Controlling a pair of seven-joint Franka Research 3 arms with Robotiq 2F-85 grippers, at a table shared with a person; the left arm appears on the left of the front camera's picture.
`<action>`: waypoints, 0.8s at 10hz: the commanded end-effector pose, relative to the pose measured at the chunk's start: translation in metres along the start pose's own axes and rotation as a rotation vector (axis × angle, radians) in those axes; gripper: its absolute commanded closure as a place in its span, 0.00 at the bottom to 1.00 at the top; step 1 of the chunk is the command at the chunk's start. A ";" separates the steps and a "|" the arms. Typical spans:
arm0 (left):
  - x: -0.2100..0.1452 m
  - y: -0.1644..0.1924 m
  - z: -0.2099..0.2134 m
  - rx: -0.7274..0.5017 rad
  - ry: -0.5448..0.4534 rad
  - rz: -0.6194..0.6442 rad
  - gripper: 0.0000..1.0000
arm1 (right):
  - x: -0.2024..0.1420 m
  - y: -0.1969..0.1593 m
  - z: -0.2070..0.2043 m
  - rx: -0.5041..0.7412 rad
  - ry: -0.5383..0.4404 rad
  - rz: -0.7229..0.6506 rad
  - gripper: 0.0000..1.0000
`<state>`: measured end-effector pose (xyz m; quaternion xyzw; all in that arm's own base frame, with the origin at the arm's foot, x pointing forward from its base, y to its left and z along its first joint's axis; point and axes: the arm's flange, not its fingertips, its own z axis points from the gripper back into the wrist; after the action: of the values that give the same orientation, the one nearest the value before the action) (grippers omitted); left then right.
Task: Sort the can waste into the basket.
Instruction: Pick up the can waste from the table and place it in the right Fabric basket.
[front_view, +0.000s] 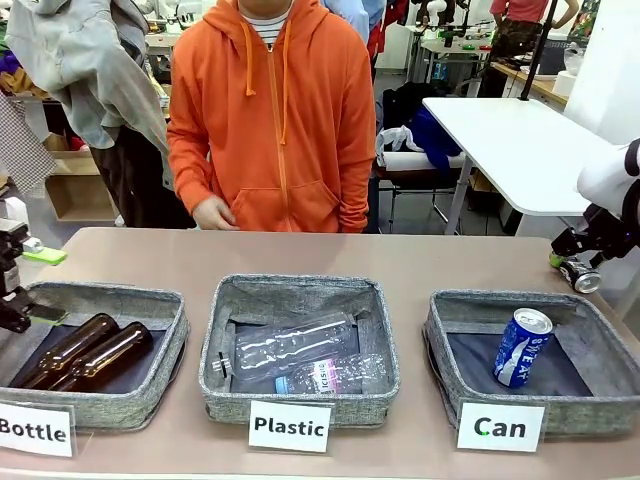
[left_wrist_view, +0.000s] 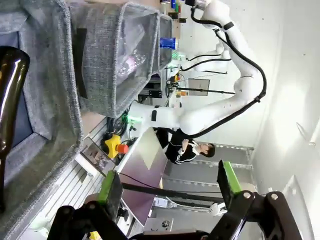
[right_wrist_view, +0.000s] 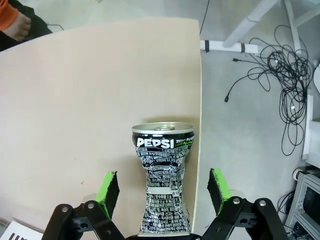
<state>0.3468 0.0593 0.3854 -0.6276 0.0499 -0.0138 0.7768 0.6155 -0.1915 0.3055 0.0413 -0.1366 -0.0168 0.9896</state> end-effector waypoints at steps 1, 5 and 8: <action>0.000 -0.002 0.001 -0.032 -0.007 -0.025 0.00 | 0.007 -0.005 -0.004 0.039 0.012 -0.019 0.64; 0.000 -0.002 0.001 -0.032 -0.007 -0.025 0.00 | 0.005 -0.010 -0.012 0.055 0.032 -0.034 0.85; 0.000 -0.002 0.001 -0.032 -0.007 -0.025 0.00 | 0.002 -0.011 -0.011 0.060 0.031 -0.032 1.00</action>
<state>0.3463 0.0605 0.3866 -0.6331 0.0479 -0.0134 0.7724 0.6156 -0.1974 0.2961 0.0521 -0.1176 -0.0215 0.9915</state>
